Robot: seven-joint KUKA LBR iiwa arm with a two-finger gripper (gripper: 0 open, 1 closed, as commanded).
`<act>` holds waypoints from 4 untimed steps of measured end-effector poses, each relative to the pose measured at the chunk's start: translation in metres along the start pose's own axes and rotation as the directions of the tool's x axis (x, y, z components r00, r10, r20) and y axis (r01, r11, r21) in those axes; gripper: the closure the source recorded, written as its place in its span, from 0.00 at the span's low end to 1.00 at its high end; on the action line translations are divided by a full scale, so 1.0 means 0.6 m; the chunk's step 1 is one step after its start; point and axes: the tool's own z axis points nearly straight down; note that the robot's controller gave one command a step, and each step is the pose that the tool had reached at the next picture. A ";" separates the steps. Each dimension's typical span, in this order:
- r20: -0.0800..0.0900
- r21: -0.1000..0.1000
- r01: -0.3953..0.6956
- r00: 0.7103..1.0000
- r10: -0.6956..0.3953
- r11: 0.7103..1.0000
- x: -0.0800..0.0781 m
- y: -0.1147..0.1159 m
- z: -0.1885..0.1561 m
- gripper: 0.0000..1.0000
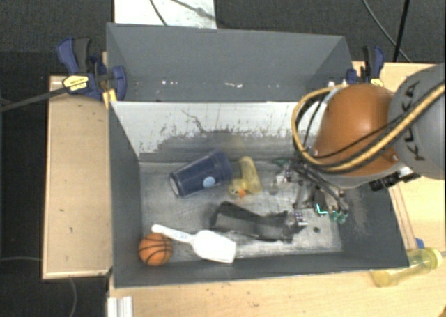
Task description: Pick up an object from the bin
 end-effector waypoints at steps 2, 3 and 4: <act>0.016 0.001 0.013 1.000 -0.013 1.000 -0.006 -0.005 0.073 0.00; -0.009 0.002 -0.112 0.994 0.112 0.994 -0.006 0.019 0.160 1.00; -0.009 0.002 -0.113 0.994 0.113 0.994 -0.006 0.019 0.160 1.00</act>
Offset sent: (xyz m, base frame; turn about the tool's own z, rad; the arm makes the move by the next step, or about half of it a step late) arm 0.0005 -0.0059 -0.0930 -0.0359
